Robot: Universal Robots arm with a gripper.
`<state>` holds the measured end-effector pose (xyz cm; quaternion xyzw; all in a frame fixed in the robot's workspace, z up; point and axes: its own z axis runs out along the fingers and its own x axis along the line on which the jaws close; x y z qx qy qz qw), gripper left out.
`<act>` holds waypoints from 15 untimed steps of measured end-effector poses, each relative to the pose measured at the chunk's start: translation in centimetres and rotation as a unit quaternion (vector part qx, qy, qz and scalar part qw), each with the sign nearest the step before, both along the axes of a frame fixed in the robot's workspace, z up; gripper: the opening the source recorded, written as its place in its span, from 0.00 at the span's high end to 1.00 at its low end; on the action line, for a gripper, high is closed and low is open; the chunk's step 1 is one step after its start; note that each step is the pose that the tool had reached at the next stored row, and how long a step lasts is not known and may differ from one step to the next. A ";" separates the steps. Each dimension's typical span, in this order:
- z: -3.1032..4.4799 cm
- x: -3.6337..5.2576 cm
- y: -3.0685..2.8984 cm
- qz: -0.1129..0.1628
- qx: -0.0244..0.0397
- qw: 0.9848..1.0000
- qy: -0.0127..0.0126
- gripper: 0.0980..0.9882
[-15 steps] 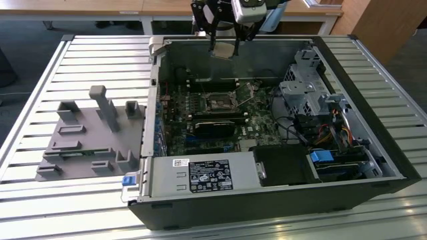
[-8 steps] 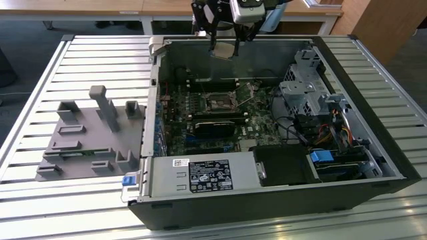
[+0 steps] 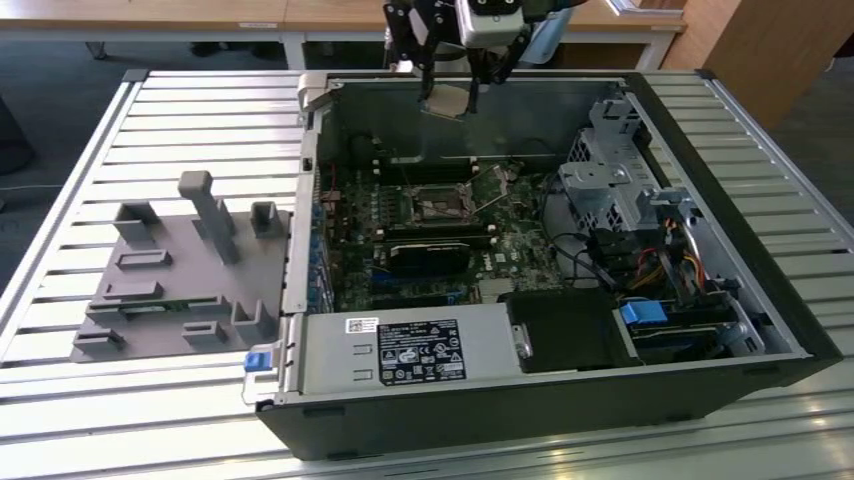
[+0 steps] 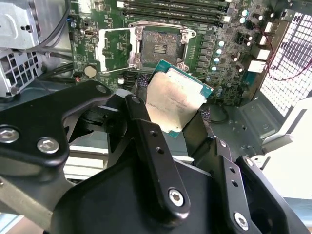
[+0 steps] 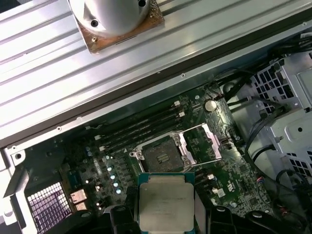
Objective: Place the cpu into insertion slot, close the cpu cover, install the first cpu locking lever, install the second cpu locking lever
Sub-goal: 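Place the cpu into insertion slot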
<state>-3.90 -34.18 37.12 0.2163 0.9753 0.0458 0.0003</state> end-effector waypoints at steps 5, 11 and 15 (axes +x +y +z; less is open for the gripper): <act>-0.04 0.00 0.02 -0.024 0.000 1.000 0.000 0.50; -0.13 0.00 0.03 -0.075 0.000 0.997 0.000 0.50; -0.19 0.00 0.03 -0.100 0.000 0.995 0.000 0.50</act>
